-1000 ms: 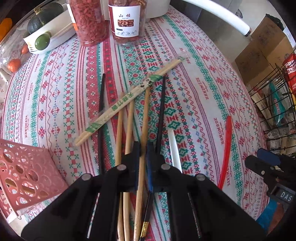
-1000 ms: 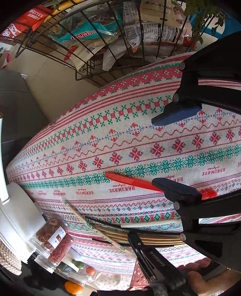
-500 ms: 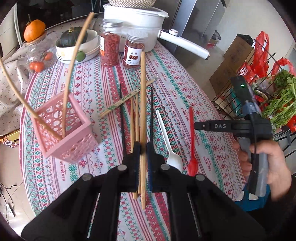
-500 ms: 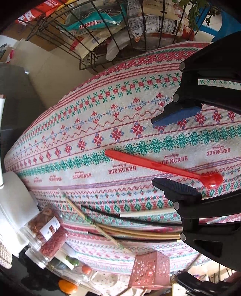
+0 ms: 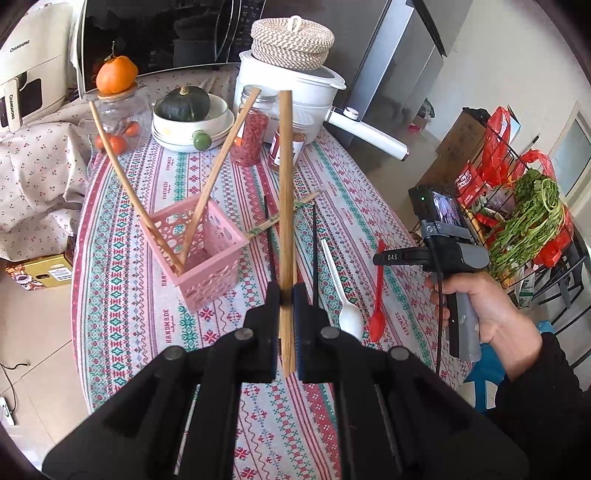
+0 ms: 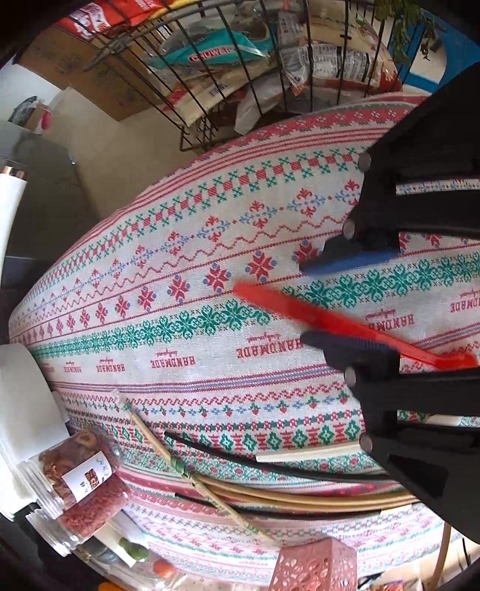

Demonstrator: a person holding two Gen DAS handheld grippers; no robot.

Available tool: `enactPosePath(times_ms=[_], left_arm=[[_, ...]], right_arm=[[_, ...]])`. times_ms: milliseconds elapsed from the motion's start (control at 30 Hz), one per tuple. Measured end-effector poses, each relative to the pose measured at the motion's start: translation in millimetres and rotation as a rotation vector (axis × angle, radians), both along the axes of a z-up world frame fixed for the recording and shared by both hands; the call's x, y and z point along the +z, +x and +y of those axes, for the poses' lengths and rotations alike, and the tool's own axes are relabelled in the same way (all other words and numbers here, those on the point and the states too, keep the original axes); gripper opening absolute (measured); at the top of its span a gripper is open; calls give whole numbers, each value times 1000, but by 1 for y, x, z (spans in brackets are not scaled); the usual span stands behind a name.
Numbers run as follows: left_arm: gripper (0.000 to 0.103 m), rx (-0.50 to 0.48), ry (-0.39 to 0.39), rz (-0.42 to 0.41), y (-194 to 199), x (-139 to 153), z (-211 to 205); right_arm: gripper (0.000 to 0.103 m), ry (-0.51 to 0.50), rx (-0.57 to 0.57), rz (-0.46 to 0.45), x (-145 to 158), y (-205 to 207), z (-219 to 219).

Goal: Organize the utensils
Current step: 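Lower the chopstick into the pink holder with the left tool while the right tool lifts the red spoon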

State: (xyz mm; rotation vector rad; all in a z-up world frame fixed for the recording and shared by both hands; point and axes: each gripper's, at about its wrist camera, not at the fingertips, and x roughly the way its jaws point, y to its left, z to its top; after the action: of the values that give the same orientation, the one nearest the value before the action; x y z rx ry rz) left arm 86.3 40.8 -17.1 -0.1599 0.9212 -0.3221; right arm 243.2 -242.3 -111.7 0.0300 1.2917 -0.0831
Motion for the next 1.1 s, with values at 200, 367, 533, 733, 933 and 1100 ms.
enactPosePath(times_ms=[200, 367, 533, 733, 933, 1100], left_arm=[[8, 14, -6, -46, -10, 14, 15], [8, 45, -25, -92, -17, 29, 33], [8, 103, -52, -185, -26, 52, 52], [8, 196, -95, -336, -30, 74, 69], [8, 255, -78, -445, -18, 69, 73], [8, 277, -76, -392, 8, 43, 72]], right_arm=[[11, 74, 12, -24, 5, -4, -1], [11, 137, 21, -119, 35, -19, -13], [11, 221, 34, -242, 72, -34, -14], [11, 283, 65, -394, 110, -56, -8], [11, 297, 115, -477, 127, -66, 10], [11, 293, 144, -488, 130, -71, 23]])
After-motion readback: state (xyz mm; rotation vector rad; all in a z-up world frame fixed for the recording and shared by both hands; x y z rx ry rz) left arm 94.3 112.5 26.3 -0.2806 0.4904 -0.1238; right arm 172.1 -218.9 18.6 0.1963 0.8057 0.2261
